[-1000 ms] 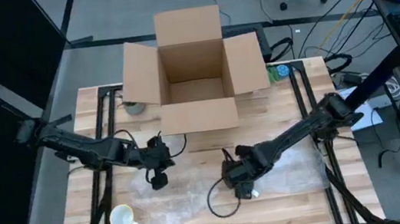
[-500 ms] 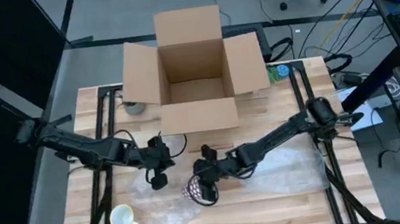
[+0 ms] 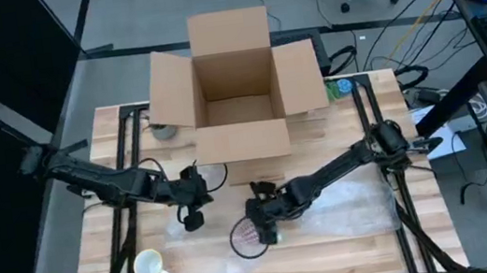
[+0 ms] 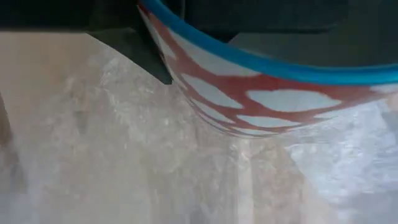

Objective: Wrap mug
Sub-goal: Wrap the red mug with the left bubble wrap

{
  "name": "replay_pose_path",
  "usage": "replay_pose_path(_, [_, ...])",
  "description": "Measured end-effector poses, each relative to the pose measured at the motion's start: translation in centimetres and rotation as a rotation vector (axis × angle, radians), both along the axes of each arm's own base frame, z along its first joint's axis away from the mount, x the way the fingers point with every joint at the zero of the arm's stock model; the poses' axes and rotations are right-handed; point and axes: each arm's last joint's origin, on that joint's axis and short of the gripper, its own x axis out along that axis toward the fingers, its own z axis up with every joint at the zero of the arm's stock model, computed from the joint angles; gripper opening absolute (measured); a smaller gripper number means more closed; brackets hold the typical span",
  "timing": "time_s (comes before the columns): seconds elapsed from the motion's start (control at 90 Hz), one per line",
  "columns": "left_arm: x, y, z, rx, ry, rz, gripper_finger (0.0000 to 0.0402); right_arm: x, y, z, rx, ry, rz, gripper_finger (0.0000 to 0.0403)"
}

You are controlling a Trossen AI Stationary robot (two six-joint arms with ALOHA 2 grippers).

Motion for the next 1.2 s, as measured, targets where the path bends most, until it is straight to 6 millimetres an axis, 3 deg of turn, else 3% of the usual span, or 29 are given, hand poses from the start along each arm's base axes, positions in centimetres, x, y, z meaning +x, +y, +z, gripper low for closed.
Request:
replay_pose_path(0.167, [0.0, 0.0, 0.0, -0.003, -0.007, 0.000, 0.0003, -3.2, -0.6, 2.5, -0.065, 0.155, 0.006, 0.0006])
replay_pose_path(0.289, [0.1, 0.0, 0.1, -0.003, -0.007, 0.000, 0.0003, -4.4, -0.8, 3.2, -0.089, 0.224, 0.009, 0.0006])
replay_pose_path(0.378, [0.1, 0.0, 0.1, -0.001, -0.008, 0.001, 0.0003, -3.6, -1.2, 4.9, -0.038, 0.085, -0.024, 0.0006])
replay_pose_path(0.5, [0.1, 0.0, 0.0, 0.000, -0.008, 0.002, 0.0003, -0.5, -1.3, 6.3, -0.011, -0.242, -0.051, 0.0006])
replay_pose_path(0.622, [0.1, 0.0, 0.1, 0.000, -0.008, 0.003, 0.0003, 2.2, -1.2, 5.2, 0.032, -0.407, -0.050, 0.0006])
replay_pose_path(0.744, [0.1, 0.0, 0.0, 0.003, -0.008, 0.006, 0.0003, 3.0, -0.1, 2.3, 0.104, -0.343, -0.007, 0.0006])
replay_pose_path(0.922, [0.1, 0.0, 0.0, 0.002, -0.008, 0.007, 0.0003, 1.8, 2.3, -1.2, 0.124, -0.139, 0.047, 0.0006])
replay_pose_path(1.2, [-0.3, 0.1, -0.2, -0.072, 0.045, 0.106, 0.0003, -0.7, 1.6, -0.5, 0.020, 0.072, 0.068, 0.0006])
